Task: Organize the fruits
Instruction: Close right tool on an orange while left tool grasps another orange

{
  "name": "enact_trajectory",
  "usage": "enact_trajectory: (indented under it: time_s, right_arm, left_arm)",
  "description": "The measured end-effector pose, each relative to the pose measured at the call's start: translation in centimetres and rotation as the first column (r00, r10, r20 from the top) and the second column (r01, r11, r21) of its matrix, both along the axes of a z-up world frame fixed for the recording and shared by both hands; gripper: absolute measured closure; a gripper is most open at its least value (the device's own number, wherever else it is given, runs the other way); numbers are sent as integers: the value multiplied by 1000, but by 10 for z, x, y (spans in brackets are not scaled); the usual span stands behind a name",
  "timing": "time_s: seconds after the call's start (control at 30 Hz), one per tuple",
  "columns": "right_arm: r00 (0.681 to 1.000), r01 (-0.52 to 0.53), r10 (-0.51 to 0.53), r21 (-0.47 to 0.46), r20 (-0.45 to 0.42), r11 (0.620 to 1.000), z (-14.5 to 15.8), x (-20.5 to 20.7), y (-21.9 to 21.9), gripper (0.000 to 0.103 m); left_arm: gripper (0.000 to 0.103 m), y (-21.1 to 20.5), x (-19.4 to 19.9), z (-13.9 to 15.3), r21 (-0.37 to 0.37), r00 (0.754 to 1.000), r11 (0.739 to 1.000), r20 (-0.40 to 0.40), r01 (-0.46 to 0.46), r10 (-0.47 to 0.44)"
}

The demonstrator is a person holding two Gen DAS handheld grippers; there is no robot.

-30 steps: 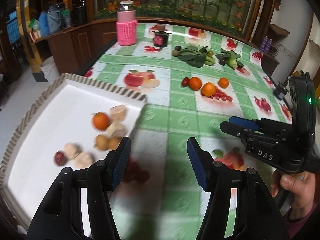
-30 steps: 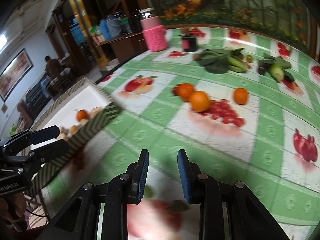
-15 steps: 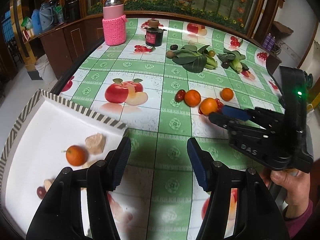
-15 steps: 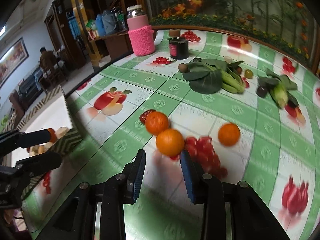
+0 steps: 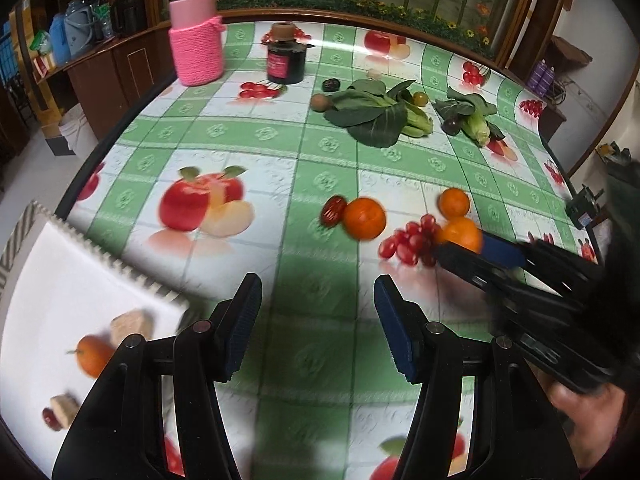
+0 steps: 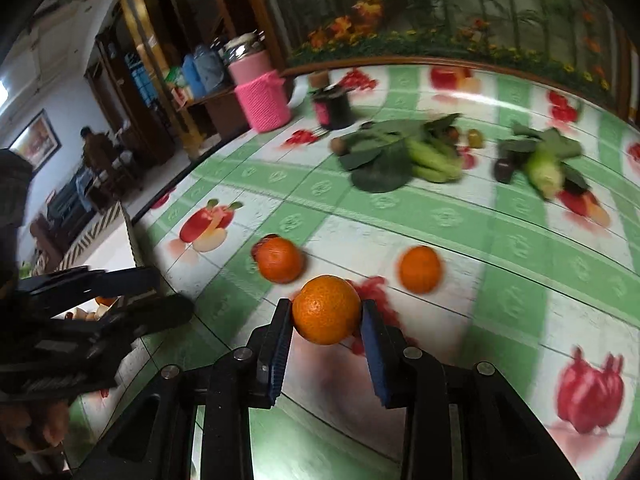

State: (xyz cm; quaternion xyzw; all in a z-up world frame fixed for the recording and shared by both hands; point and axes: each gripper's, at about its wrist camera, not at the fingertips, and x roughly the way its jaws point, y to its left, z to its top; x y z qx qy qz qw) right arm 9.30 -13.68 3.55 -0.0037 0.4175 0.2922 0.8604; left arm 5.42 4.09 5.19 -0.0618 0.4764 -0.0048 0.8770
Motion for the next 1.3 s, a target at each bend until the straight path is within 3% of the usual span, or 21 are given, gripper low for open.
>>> enact_trajectory:
  time_s: [0.23,0.73,0.77,0.87,0.9,0.93,1.3]
  right_arm:
    - [996,83,-79,98,-43,992,-1,2,-42,69]
    - [996,67,-58,134,-70,989,-4,7,-48,69]
    - [996,64,-55,132,-71,989,-4,7,-47,69]
    - [996,58,-48,130,-75,990,-6,7,-45,69]
    - [996,56,-47,129,-75,990,-6,8,-45,69]
    - [996,55,-46,128,-75,990,-6,7,-45,69]
    - [998,35,-28,114,-62,993,-6,3,-41,69]
  left_arm:
    - [44,-22,31,-18,-1,999,1000,-34,-7,7]
    - [45,-27,71,-32,-45,996,997,-54,-70,67]
    - [46,-25,72,-33,-57,997,996,-52,-68,65]
    - [60,-23,73,-34,-78,997,995,-47,-63,59]
    - [72,-23,73,-34,-86,997,995,-47,-59,55]
    - [74,-23,72,-33,-89,998,995,-47,-54,50]
    - [74,-5,34,-15,-108,999,993,-19,-45,43]
